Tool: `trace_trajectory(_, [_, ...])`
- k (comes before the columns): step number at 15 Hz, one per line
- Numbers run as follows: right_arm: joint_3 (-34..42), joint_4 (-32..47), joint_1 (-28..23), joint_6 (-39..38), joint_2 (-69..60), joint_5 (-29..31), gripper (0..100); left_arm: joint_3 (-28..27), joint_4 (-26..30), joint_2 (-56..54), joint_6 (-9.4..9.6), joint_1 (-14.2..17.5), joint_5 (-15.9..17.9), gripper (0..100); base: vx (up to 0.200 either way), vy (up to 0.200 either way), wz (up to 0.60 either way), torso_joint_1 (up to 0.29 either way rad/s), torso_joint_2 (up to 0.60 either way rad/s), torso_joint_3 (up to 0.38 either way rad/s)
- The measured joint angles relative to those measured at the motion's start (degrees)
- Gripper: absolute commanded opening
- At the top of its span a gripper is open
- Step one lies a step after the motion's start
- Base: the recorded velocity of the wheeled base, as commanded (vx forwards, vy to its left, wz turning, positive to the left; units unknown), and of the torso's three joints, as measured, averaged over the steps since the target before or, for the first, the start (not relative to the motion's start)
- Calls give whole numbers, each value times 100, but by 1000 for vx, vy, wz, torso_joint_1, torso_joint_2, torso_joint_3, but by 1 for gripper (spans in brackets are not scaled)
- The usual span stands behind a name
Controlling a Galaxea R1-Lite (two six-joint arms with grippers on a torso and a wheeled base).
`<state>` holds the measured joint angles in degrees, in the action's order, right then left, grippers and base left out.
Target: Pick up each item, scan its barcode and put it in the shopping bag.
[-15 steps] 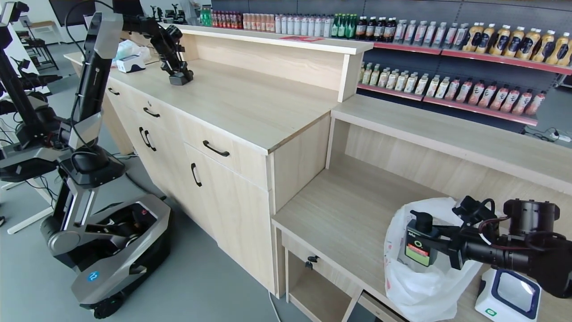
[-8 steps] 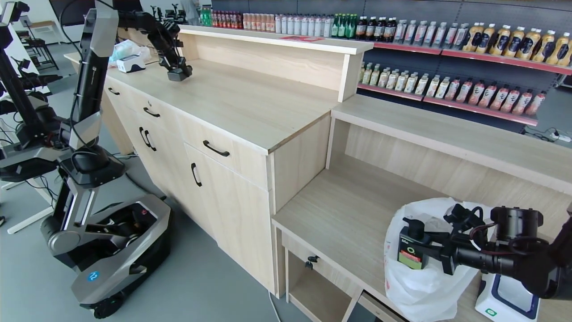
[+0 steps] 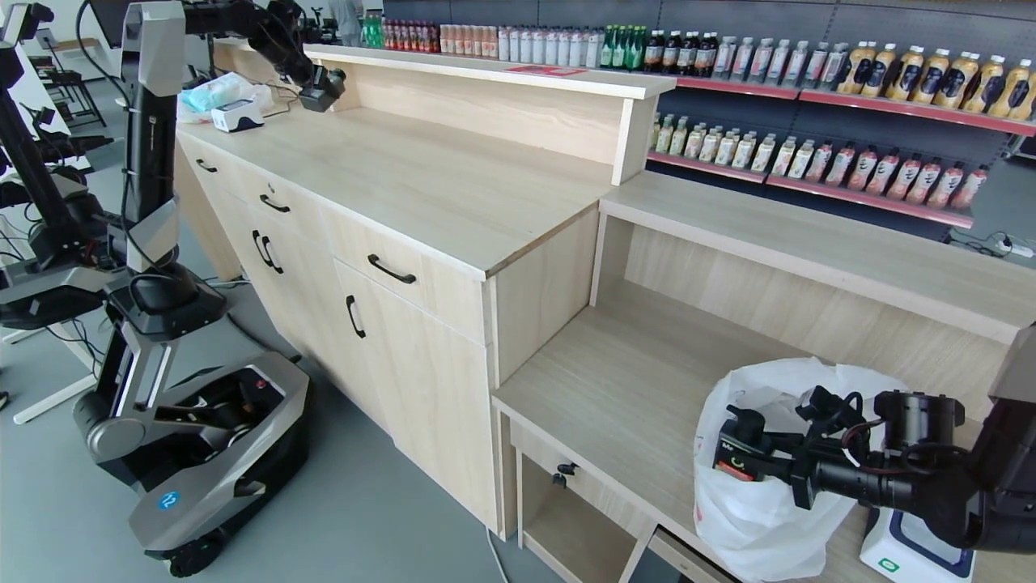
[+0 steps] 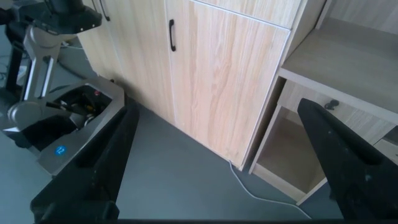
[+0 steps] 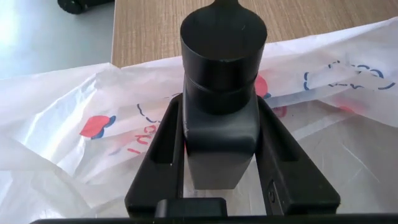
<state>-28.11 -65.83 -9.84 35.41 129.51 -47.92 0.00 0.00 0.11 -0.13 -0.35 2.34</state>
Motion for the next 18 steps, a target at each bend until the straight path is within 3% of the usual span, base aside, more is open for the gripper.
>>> trace_trajectory(2, [-6, 6, -27, 0, 37, 2, 0, 0, 0, 0, 2, 0, -2, 100, 0, 0, 0, 0, 0, 0])
trace_trajectory(3, [-5, 13, -39, 0, 41, 9, 100, 0, 0, 0, 4, 0, 0, 100, 0, 0, 0, 0, 0, 0])
trace_trajectory(11, [-105, 584, -121, -389, -683, -123, 100, 0, 0, 0, 4, 0, -5, 100, 0, 0, 0, 0, 0, 0])
trace_trajectory(18, [-306, 1862, -516, -1156, -2893, 24, 100, 0, 0, 0, 2, 0, -5, 100, 0, 0, 0, 0, 0, 0])
